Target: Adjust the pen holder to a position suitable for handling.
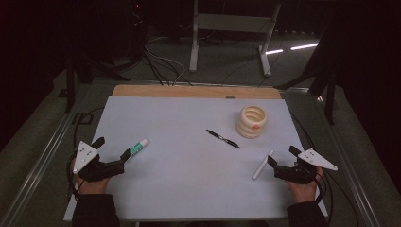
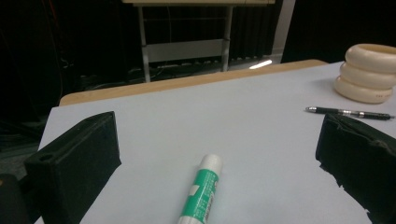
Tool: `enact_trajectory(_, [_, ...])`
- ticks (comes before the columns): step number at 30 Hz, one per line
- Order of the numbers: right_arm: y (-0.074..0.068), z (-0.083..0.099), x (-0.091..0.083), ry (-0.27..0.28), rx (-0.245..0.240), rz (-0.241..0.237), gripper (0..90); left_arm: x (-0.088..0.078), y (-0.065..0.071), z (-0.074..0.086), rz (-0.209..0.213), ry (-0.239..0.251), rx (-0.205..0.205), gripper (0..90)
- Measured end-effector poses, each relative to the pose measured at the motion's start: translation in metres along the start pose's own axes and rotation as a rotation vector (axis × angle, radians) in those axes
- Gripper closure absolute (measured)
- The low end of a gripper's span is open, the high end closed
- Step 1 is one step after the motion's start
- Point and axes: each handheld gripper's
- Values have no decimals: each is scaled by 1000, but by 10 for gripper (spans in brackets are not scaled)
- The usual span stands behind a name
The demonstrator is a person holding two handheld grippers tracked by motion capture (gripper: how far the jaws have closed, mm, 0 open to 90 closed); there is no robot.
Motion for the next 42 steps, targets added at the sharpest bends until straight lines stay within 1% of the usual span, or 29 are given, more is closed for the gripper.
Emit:
enact_trajectory(3, [-1,0,-1,2,-2,5,0,-1,-1,0,-7,3,-2,2])
enact_trajectory(7, [-1,-1,-2,-5,-2,10,0,-2,-2,-1,-6,-16,-14,2])
enact_trajectory(8, [-1,-1,-2,-5,-2,11,0,-2,-1,-1,-9,-27,-6,2])
enact_trajectory(9, [-1,-2,-3,-5,4,11,0,-2,-1,-1,-9,-27,-6,2])
enact_trajectory(10, [0,-3,-4,-2,5,9,0,-3,-1,-1,-19,-34,7,2])
enact_trajectory(14, [0,-9,-7,-1,9,5,0,-4,-1,0,-32,-43,10,2])
enact_trajectory(16, [0,-14,-8,-2,14,10,0,-5,-1,-1,-40,-59,19,2])
enact_trajectory(17, [0,-17,-9,-1,10,12,0,-5,-1,-1,-40,-59,19,2])
enact_trajectory(19, [0,-17,-9,-1,10,12,0,-5,-1,-1,-39,-65,15,2])
enact_trajectory(20, [-1,-25,-7,-17,-14,17,0,-4,-2,-1,-35,-72,10,2])
enact_trajectory(22, [-1,-29,-5,-28,-20,18,0,-3,-3,-1,-33,-71,5,2])
enact_trajectory(24, [0,-31,-4,-32,-21,18,0,-4,-3,-2,-40,-69,4,2])
enact_trajectory(27, [4,-40,4,-45,-16,20,0,-4,-4,-1,-44,-71,2,2])
enact_trajectory(29, [7,-45,7,-51,-12,20,0,-3,-5,1,-39,-74,-4,2])
enact_trajectory(33, [14,-57,14,-54,-1,25,0,-1,-6,2,-46,-78,-1,2])
enact_trajectory(34, [14,-57,14,-54,-1,25,0,-1,-6,2,-46,-78,-1,2])
enact_trajectory(37, [22,-68,23,-52,25,27,0,0,-6,4,-47,-82,-4,1])
enact_trajectory(39, [24,-71,25,-56,26,30,0,0,-6,4,-52,-83,4,2])
enact_trajectory(40, [27,-76,30,-62,35,33,0,0,-6,5,-52,-85,4,2])
enact_trajectory(42, [30,-81,35,-69,36,36,0,0,-6,5,-69,-84,10,2])
Point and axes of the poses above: each handheld gripper's, and its own axes: x roughly forward along the jaws, z roughly out of its underside, y roughly to its right, and after that the axes turned 11 degrees about -x, right-handed
